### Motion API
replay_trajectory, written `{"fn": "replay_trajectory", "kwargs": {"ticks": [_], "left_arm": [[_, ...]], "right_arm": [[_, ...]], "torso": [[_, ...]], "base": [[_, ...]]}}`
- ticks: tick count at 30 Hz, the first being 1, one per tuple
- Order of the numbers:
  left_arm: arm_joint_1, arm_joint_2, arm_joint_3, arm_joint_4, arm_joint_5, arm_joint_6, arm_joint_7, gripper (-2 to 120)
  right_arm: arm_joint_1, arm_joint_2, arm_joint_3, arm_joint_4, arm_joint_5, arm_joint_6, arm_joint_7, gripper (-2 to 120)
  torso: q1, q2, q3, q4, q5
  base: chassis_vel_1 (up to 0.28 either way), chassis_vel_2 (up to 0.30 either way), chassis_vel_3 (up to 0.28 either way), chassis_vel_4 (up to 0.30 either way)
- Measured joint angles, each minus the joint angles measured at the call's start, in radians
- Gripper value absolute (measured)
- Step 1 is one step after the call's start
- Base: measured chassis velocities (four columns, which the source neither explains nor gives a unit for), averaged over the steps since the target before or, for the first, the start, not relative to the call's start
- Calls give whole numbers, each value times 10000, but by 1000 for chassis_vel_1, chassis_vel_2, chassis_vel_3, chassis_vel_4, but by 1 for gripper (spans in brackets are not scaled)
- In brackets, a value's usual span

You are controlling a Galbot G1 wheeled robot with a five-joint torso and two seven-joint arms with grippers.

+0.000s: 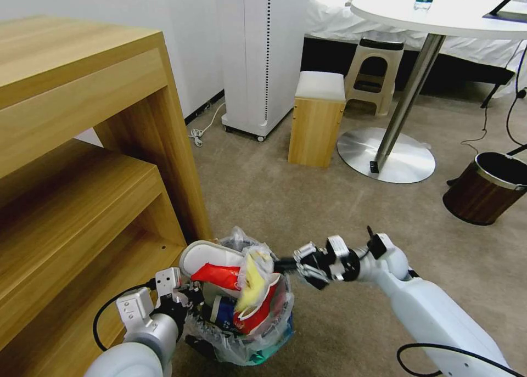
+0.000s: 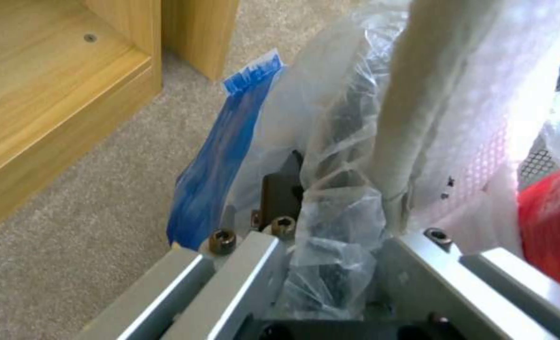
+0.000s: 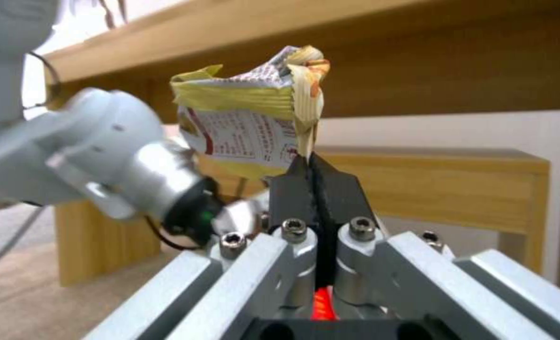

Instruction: Pick up the trash bin and place the garbage on the floor into it.

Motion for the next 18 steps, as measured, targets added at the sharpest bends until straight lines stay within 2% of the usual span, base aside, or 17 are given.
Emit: {"fn": "replay_trajectory", "kwargs": {"ticks": [5, 8, 11, 12, 15, 16, 18], "left_arm": [[101, 35, -58, -145, 1, -1, 2, 1], [128, 38, -62, -179, 0, 0, 3, 1], [138, 41, -68, -204, 0, -1, 4, 1], [138, 41, -68, -204, 0, -1, 4, 1], [139, 41, -68, -205, -1, 0, 4, 1], [139, 41, -68, -205, -1, 0, 4, 1], [134, 43, -69, -204, -6, 0, 4, 1]], "right_arm": [[649, 110, -312, -389, -604, -77, 21, 0], [795, 127, -400, -480, -774, -94, -121, 7], [864, 137, -501, -507, -892, -98, -108, 22], [864, 137, -501, -507, -892, -98, -108, 22], [837, 100, -457, -507, -1063, -103, -69, 37], [837, 100, -457, -507, -1063, -103, -69, 37], [783, 56, -340, -506, -1108, -99, -28, 45]], "torso": [[0, 0, 0, 0, 1], [0, 0, 0, 0, 1], [0, 0, 0, 0, 1], [0, 0, 0, 0, 1], [0, -1, 0, 0, 1], [0, -1, 0, 0, 1], [0, 0, 0, -1, 1]], "base": [[0, 0, 0, 0], [0, 0, 0, 0], [0, 0, 0, 0], [0, 0, 0, 0], [0, 0, 0, 0], [0, 0, 0, 0], [0, 0, 0, 0]]}}
